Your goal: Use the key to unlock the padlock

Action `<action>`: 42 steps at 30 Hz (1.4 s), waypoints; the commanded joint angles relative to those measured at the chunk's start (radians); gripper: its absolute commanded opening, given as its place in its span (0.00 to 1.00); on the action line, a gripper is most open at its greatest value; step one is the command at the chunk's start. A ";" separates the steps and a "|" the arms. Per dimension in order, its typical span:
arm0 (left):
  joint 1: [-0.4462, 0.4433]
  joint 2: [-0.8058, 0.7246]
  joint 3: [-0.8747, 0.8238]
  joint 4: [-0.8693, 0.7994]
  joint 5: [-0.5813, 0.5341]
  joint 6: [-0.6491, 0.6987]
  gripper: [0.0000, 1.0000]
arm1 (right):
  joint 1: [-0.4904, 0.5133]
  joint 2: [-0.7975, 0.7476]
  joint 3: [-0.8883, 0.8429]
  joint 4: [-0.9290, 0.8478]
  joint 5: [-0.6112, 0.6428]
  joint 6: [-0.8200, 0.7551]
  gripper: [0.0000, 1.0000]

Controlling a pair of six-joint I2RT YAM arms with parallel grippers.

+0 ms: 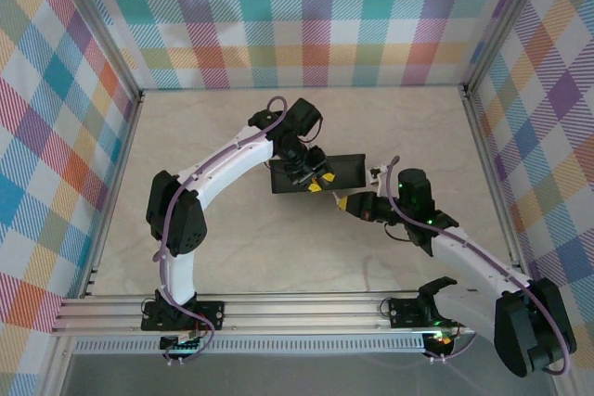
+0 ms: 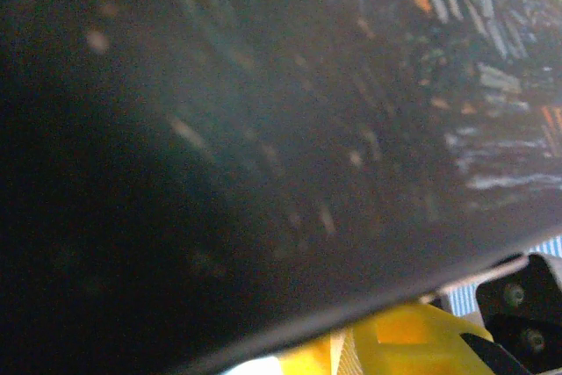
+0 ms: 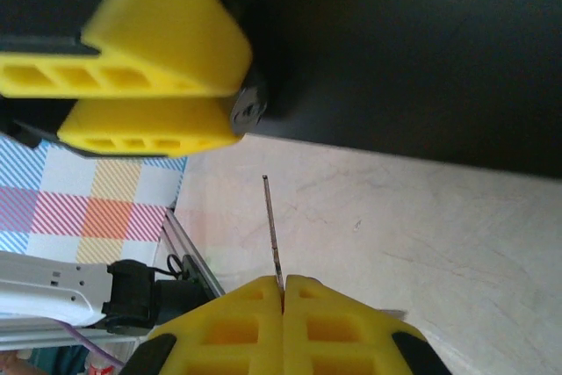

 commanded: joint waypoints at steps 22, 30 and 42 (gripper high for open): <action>0.047 -0.068 -0.053 0.100 0.095 -0.023 0.07 | -0.040 0.205 0.118 0.156 -0.175 -0.022 0.02; 0.055 -0.080 -0.070 0.110 0.097 -0.021 0.06 | -0.061 0.228 0.116 0.192 -0.188 -0.011 0.02; 0.055 -0.087 -0.084 0.130 0.103 -0.030 0.05 | -0.062 0.269 0.129 0.249 -0.226 -0.004 0.02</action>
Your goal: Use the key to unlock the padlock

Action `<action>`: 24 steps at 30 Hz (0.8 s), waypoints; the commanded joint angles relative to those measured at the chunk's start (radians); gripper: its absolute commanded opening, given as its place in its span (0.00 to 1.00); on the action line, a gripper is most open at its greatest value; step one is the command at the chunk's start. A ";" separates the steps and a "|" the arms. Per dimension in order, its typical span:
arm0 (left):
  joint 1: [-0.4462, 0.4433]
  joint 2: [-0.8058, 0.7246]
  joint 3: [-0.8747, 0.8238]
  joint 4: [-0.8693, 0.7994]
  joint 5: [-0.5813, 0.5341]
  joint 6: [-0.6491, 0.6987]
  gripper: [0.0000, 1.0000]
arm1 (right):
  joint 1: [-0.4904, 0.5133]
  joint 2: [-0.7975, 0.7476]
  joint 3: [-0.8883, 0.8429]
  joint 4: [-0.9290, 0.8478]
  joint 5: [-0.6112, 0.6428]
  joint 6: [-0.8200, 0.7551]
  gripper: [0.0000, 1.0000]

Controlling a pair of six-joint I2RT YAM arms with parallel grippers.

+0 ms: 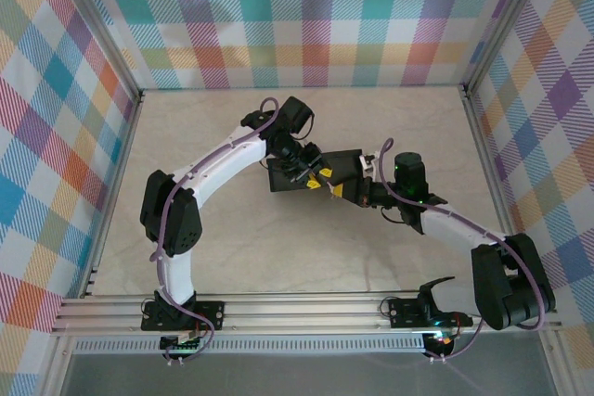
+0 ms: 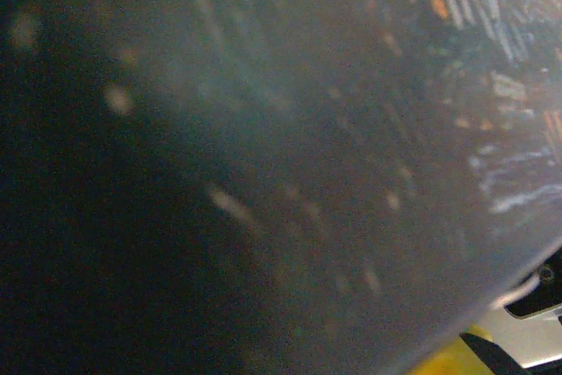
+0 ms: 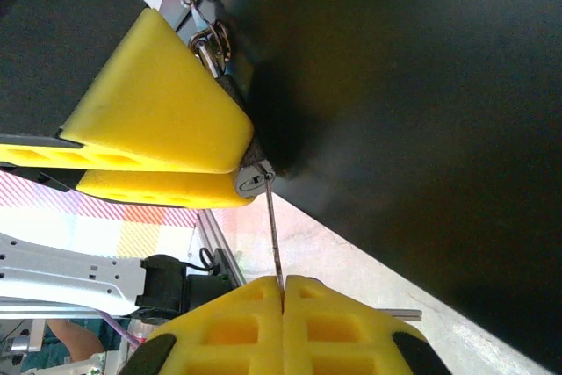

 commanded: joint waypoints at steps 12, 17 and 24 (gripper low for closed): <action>0.009 -0.077 -0.037 0.069 0.055 -0.011 0.04 | -0.002 0.045 0.037 0.142 -0.058 0.030 0.02; 0.009 -0.090 -0.064 0.094 0.077 -0.012 0.03 | -0.002 0.081 0.046 0.201 -0.089 0.026 0.02; 0.027 -0.110 -0.092 0.102 0.089 0.001 0.02 | -0.002 0.115 0.079 0.170 -0.127 -0.039 0.02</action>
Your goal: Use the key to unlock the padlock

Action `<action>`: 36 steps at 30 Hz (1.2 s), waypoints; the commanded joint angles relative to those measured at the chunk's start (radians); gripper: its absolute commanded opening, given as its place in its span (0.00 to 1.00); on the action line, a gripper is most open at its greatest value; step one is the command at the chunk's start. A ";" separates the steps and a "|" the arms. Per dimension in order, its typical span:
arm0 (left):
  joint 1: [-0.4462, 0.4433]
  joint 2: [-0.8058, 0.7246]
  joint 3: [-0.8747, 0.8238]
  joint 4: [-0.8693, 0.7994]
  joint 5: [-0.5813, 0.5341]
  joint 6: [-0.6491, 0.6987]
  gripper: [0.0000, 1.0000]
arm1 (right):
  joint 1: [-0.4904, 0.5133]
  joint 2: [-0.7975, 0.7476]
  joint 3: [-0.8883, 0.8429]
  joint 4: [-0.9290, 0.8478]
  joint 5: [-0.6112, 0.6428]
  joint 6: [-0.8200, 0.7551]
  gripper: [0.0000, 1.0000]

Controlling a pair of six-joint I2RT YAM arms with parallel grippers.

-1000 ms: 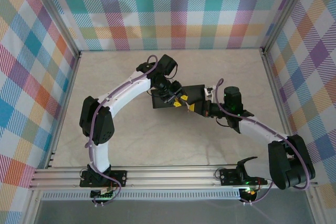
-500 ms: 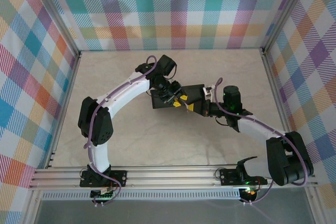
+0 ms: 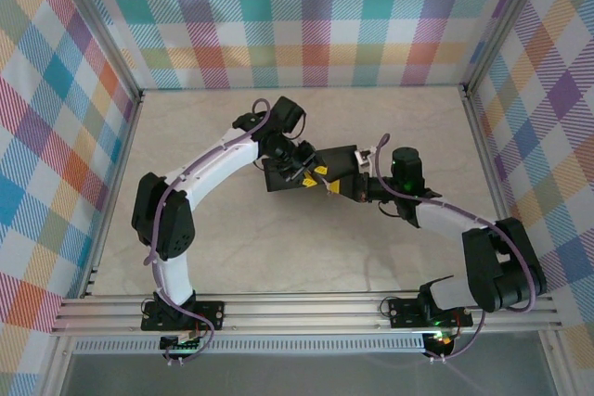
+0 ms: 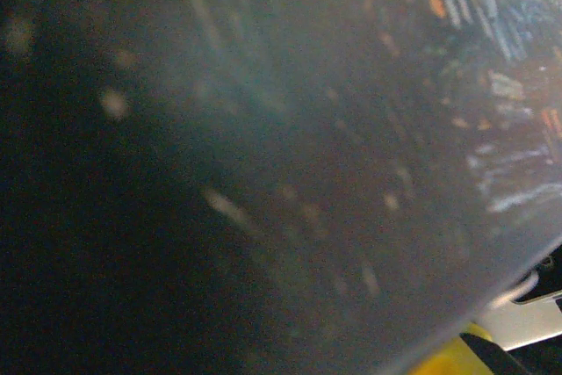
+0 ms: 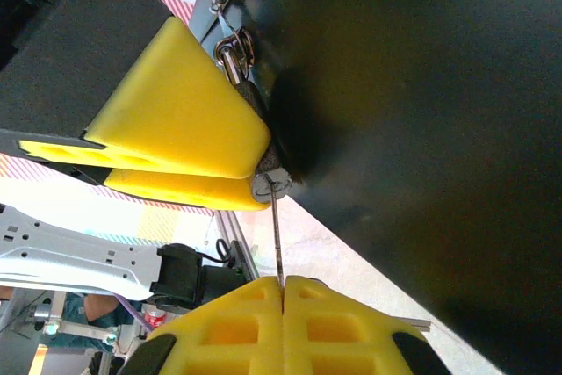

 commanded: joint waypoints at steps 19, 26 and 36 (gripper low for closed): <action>0.014 -0.080 -0.050 0.043 0.090 0.029 0.00 | 0.097 0.085 0.230 -0.089 0.005 -0.083 0.02; 0.061 -0.104 -0.080 0.097 0.083 -0.022 0.00 | 0.095 0.058 0.130 -0.063 0.013 -0.074 0.02; 0.103 -0.128 -0.082 0.037 0.113 0.020 0.00 | 0.069 0.028 0.062 0.030 -0.035 -0.081 0.03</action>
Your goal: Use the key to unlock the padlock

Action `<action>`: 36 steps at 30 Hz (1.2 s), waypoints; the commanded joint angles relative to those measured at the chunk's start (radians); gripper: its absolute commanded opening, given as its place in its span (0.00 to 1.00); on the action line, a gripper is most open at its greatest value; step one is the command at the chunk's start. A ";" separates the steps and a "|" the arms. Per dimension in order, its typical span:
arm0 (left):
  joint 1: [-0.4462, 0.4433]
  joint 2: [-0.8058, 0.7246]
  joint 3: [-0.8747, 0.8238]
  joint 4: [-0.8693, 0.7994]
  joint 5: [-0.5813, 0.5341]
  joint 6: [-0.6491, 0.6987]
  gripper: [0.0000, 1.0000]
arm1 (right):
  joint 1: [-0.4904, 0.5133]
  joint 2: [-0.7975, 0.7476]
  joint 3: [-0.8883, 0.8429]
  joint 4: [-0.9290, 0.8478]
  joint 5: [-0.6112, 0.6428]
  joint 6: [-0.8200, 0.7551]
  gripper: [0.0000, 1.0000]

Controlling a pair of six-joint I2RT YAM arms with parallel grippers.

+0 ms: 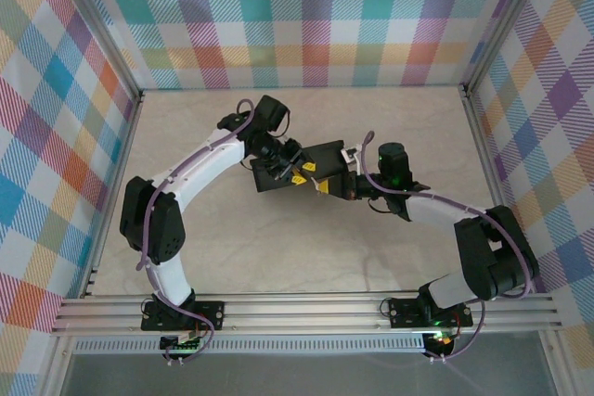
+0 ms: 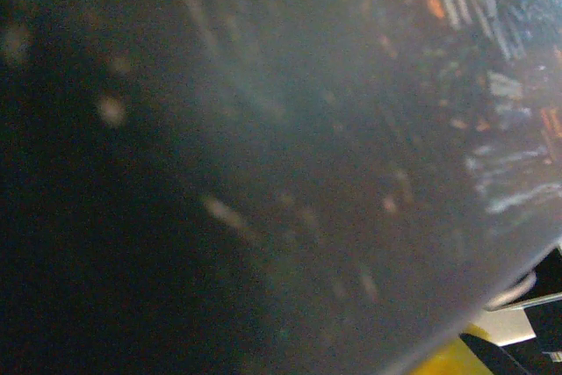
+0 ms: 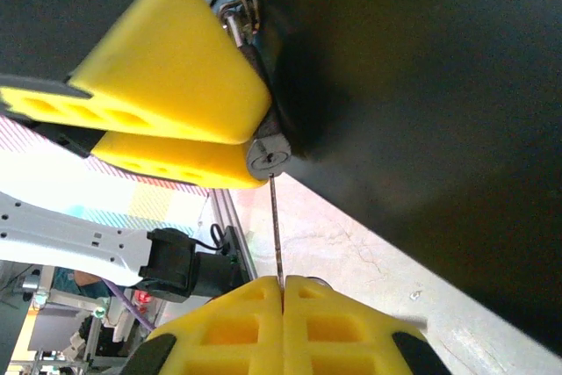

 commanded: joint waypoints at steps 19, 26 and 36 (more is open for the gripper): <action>0.023 -0.064 0.007 -0.012 0.108 0.056 0.00 | -0.008 0.028 0.047 0.038 -0.052 -0.038 0.03; 0.023 -0.066 0.005 -0.009 0.110 0.056 0.00 | -0.007 0.035 0.069 0.028 -0.055 -0.042 0.02; 0.020 -0.071 0.004 -0.011 0.125 0.077 0.00 | -0.006 0.072 0.097 0.071 -0.068 -0.005 0.02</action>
